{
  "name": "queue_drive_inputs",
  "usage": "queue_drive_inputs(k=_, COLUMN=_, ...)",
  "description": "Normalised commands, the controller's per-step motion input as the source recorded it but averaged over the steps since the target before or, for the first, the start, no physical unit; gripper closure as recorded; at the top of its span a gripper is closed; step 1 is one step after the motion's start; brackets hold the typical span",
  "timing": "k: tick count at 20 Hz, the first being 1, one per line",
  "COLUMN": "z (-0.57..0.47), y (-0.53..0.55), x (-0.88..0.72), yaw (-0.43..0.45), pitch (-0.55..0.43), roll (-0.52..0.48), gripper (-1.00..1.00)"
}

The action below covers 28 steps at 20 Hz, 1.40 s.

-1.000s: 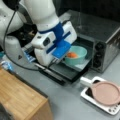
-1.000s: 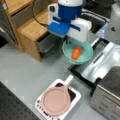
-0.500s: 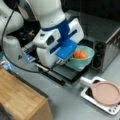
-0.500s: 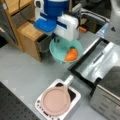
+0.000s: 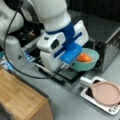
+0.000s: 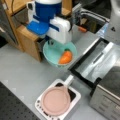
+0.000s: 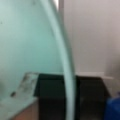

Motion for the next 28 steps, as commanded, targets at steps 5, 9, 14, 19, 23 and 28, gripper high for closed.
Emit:
queue_drive_inputs(k=5, z=0.21, y=-0.26, x=0.60, yaw=0.015, pitch=0.253, roll=-0.105, gripper=1.00)
queue_drive_inputs(k=9, z=0.26, y=-0.21, x=0.53, yaw=0.045, pitch=0.289, roll=-0.118, gripper=1.00)
queue_drive_inputs(k=14, z=0.25, y=-0.17, x=0.43, yaw=0.073, pitch=0.357, roll=-0.168, gripper=1.00)
queue_drive_inputs(k=19, z=0.15, y=-0.26, x=0.53, yaw=0.126, pitch=0.400, roll=-0.175, gripper=1.00)
queue_drive_inputs(k=23, z=0.13, y=-0.32, x=0.57, yaw=0.173, pitch=0.395, roll=-0.072, gripper=1.00)
queue_drive_inputs(k=28, z=0.17, y=-0.32, x=0.50, yaw=0.179, pitch=0.369, roll=-0.052, gripper=1.00)
